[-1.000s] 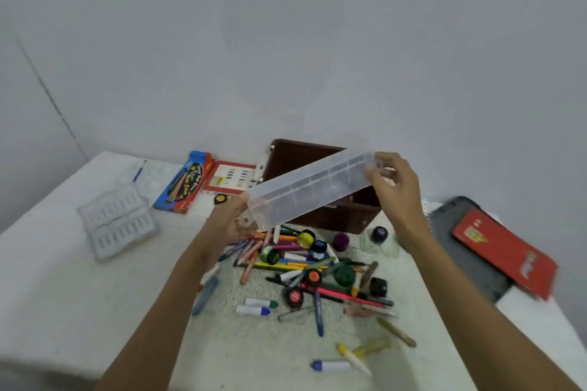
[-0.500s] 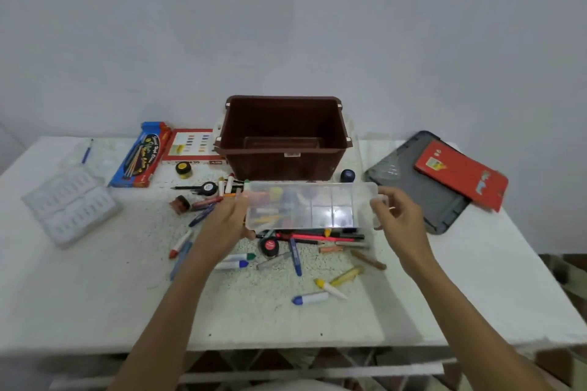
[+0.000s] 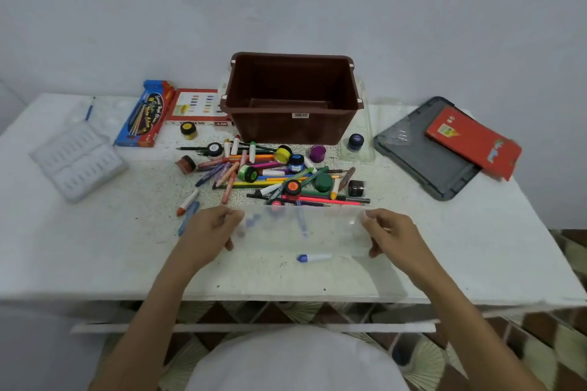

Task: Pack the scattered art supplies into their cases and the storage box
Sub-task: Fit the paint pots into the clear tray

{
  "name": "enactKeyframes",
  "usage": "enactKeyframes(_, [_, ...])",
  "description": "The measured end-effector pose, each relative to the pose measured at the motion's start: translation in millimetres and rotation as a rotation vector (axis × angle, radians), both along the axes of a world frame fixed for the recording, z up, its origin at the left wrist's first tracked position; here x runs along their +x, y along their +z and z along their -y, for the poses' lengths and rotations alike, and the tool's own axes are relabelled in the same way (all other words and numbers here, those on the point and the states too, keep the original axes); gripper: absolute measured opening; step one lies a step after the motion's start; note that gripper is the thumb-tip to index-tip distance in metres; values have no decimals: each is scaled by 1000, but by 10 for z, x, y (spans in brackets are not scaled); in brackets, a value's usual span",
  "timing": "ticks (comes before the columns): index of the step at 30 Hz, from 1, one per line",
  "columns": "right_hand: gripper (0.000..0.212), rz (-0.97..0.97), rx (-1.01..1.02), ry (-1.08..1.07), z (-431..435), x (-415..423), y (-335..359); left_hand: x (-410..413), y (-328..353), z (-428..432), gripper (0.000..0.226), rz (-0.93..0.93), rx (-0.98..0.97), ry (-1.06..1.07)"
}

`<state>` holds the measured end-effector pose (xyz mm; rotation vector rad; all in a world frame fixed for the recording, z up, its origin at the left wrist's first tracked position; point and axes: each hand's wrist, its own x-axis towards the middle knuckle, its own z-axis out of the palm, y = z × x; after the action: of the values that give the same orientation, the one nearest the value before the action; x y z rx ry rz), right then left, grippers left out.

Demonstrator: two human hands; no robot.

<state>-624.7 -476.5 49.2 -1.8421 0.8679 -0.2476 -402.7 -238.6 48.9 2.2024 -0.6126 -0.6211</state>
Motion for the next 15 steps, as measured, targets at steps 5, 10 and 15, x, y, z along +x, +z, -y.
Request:
enactKeyframes(5, [16,-85,281,133,-14,-190,56,-14,-52,-153,22,-113,166,-132])
enactKeyframes(10, [27,-204,444,331,16,-348,45,-33,-44,-235,16,-220,268,-272])
enactKeyframes(15, [24,-263,408,341,23,-331,-45,-18,-75,-210,14,-215,299,-303])
